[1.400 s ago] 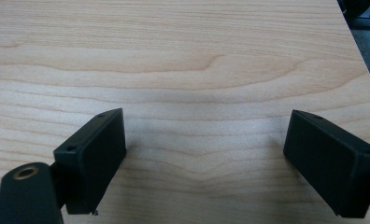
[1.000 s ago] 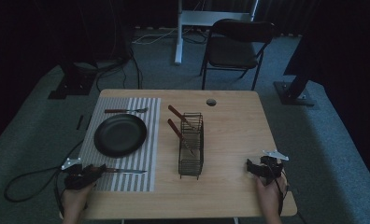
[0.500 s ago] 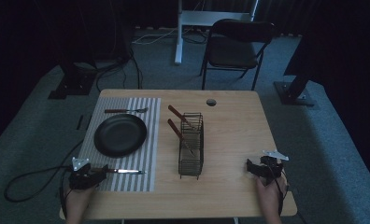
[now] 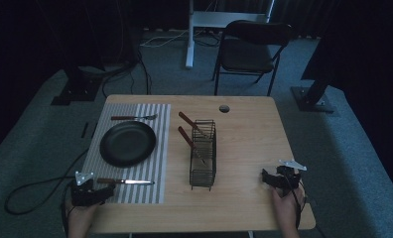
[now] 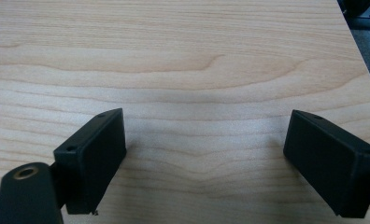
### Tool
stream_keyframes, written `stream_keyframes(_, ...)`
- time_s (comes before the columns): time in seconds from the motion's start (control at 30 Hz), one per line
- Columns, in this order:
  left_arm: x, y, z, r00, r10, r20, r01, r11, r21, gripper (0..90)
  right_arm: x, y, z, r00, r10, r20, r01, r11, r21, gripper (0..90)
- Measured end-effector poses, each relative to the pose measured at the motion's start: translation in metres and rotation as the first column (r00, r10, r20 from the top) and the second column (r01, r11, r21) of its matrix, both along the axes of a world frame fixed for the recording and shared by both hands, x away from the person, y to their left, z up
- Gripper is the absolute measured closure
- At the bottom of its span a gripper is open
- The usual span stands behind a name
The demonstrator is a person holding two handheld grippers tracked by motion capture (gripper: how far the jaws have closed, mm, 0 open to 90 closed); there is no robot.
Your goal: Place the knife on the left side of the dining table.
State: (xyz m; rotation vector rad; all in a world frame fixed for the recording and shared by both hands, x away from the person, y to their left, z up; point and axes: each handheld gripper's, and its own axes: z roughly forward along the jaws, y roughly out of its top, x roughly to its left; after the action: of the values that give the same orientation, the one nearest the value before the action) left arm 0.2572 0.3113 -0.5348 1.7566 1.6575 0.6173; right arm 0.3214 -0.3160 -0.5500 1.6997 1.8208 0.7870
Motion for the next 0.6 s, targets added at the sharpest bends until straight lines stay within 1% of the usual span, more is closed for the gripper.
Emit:
stream_keyframes(0.03, 0.000, 0.000, 0.000, 0.9999, -0.004, -0.016, 0.004, 1.0000, 0.001, 0.2, 0.000, 0.000, 0.000, 1.0000, 0.000, 0.000, 0.000, 1.000, 0.000, 12.0)
stream_keyframes(0.1, -0.003, -0.001, -0.002, 0.9997, -0.003, -0.024, 0.004, 0.9999, 0.013, 0.3, 0.000, 0.000, 0.000, 1.0000, 0.000, 0.000, 0.000, 1.000, 0.000, 12.0)
stream_keyframes(0.2, -0.005, -0.003, -0.004, 0.9995, -0.004, -0.032, 0.004, 0.9998, 0.018, 0.3, 0.000, 0.000, 0.000, 1.0000, 0.000, 0.000, 0.000, 1.000, 0.000, 12.0)
stream_keyframes(0.27, -0.005, -0.003, -0.004, 0.9995, -0.004, -0.032, 0.004, 0.9998, 0.018, 0.3, 0.000, 0.000, 0.000, 1.0000, 0.000, 0.000, 0.000, 1.000, 0.000, 12.0)
stream_keyframes(0.3, -0.006, -0.004, -0.006, 0.9992, -0.002, -0.039, 0.003, 0.9998, 0.018, 0.3, 0.000, 0.000, 0.000, 1.0000, 0.000, 0.000, 0.000, 1.000, 0.000, 12.0)
stream_keyframes(0.37, -0.007, -0.003, -0.007, 0.9992, -0.010, -0.038, 0.010, 0.9999, 0.006, 0.3, 0.000, 0.000, 0.000, 1.0000, 0.000, 0.000, 0.000, 1.000, 0.000, 12.0)
stream_keyframes(0.47, -0.010, -0.003, -0.007, 0.9992, -0.025, -0.031, 0.025, 0.9997, 0.002, 0.4, 0.000, 0.000, 0.000, 1.0000, 0.000, 0.000, 0.000, 1.000, 0.000, 12.0)
stream_keyframes(0.5, -0.011, -0.004, -0.007, 0.9990, -0.031, -0.031, 0.031, 0.9995, 0.005, 0.4, 0.000, 0.000, 0.000, 1.0000, 0.000, 0.000, 0.000, 1.000, 0.000, 12.0)
stream_keyframes(0.6, -0.014, -0.005, -0.009, 0.9989, -0.030, -0.037, 0.030, 0.9992, 0.025, 0.4, 0.000, 0.000, 0.000, 1.0000, 0.000, 0.000, 0.000, 1.000, 0.000, 12.0)
